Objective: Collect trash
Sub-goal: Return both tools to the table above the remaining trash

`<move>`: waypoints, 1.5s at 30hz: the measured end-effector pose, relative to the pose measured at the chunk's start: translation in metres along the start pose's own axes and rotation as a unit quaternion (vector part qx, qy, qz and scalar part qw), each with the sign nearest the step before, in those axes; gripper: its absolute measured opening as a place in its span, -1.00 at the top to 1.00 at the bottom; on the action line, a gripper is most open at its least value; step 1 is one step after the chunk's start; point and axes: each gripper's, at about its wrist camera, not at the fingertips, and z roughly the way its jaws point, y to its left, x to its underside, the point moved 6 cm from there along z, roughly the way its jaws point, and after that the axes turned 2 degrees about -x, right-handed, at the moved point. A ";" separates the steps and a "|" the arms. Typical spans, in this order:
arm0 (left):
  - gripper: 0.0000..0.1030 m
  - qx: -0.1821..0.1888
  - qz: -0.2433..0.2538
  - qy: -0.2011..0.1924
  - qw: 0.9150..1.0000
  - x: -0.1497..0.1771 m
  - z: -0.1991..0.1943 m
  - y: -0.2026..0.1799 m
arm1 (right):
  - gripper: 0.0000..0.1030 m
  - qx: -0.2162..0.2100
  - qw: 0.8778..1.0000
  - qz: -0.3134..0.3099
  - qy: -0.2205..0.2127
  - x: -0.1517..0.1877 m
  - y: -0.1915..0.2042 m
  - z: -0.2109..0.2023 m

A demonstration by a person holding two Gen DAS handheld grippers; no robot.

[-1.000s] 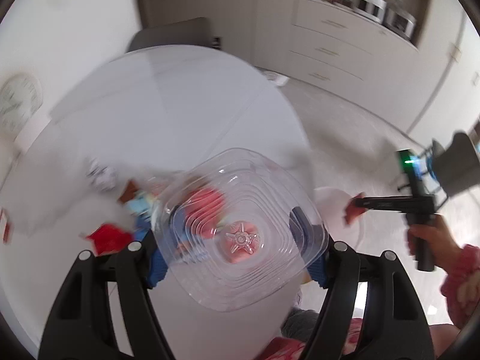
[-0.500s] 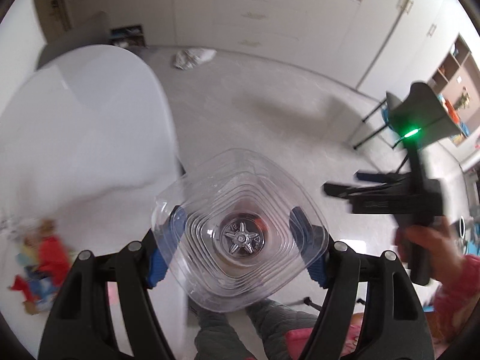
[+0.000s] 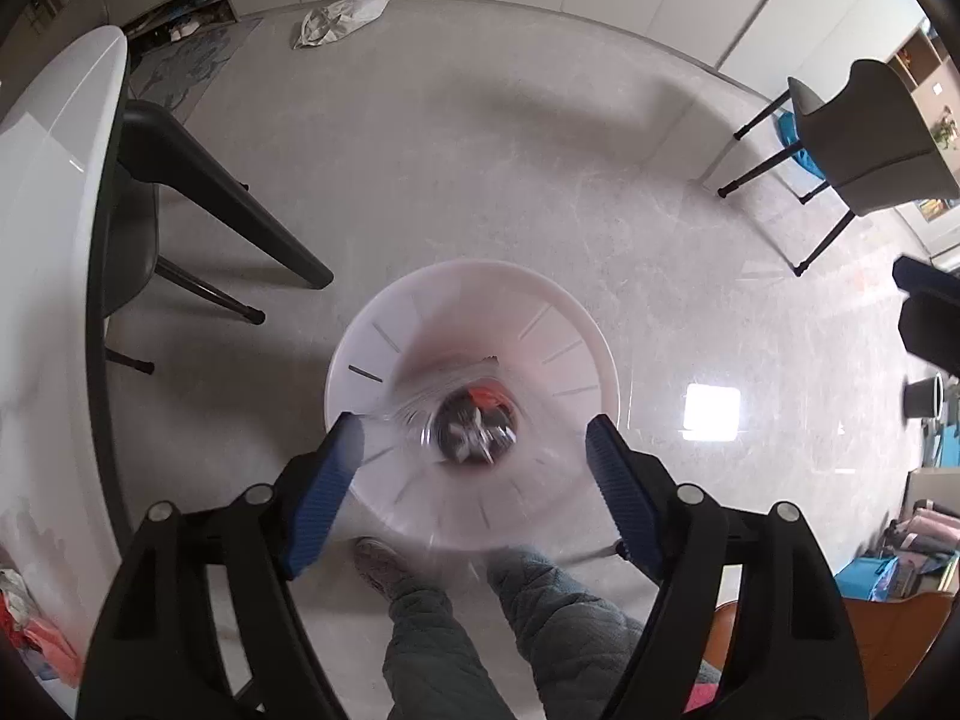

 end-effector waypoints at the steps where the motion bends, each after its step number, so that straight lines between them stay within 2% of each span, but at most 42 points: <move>1: -0.50 0.003 -0.002 -0.001 1.000 0.000 -0.001 0.000 | -0.95 -0.001 1.000 0.002 0.000 0.001 -0.001 0.000; 3: -0.58 0.005 -0.006 -0.001 1.000 0.003 -0.007 0.001 | -0.95 0.000 1.000 0.003 0.002 0.003 -0.003 -0.001; 8: -0.58 0.001 -0.012 -0.005 1.000 0.010 -0.025 0.004 | -0.95 -0.004 1.000 0.002 -0.007 0.002 0.002 -0.006; 12: -0.60 -0.004 -0.028 -0.040 0.999 0.018 -0.079 0.023 | -0.95 -0.016 0.999 -0.014 -0.027 -0.005 0.024 -0.022; 16: -0.73 -0.019 -0.049 -0.091 0.994 0.037 -0.148 0.049 | -0.95 -0.040 0.997 -0.046 -0.052 -0.018 0.066 -0.049; 20: -0.85 -0.056 -0.093 -0.151 0.983 0.069 -0.224 0.087 | -0.95 -0.072 0.988 -0.108 -0.080 -0.026 0.129 -0.078; 24: -0.85 -0.097 -0.155 -0.182 0.966 0.105 -0.267 0.129 | -0.95 -0.099 0.974 -0.180 -0.100 -0.027 0.197 -0.097; 26: -0.85 -0.125 -0.187 -0.190 0.956 0.128 -0.281 0.155 | -0.95 -0.113 0.963 -0.221 -0.105 -0.025 0.236 -0.101; 29: -0.85 -0.153 -0.218 -0.188 0.945 0.154 -0.288 0.186 | -0.95 -0.133 0.949 -0.266 -0.101 -0.017 0.283 -0.099; 32: -0.85 -0.183 -0.256 -0.184 0.931 0.187 -0.294 0.225 | -0.95 -0.145 0.939 -0.299 -0.091 -0.008 0.319 -0.093; 35: -0.85 -0.209 -0.262 -0.183 0.924 0.208 -0.294 0.256 | -0.95 -0.156 0.930 -0.325 -0.075 0.003 0.350 -0.085; 37: -0.85 -0.230 -0.236 -0.176 0.928 0.220 -0.288 0.274 | -0.95 -0.159 0.926 -0.337 -0.060 0.011 0.367 -0.077; 40: -0.85 -0.253 -0.145 -0.147 0.945 0.231 -0.268 0.299 | -0.95 -0.151 0.924 -0.350 -0.039 0.021 0.384 -0.068; 41: -0.85 -0.256 -0.101 -0.131 0.952 0.234 -0.259 0.307 | -0.95 -0.147 0.924 -0.352 -0.034 0.023 0.387 -0.066; 45: -0.85 -0.246 0.020 -0.092 0.965 0.239 -0.229 0.337 | -0.95 -0.125 0.933 -0.337 -0.004 0.030 0.395 -0.049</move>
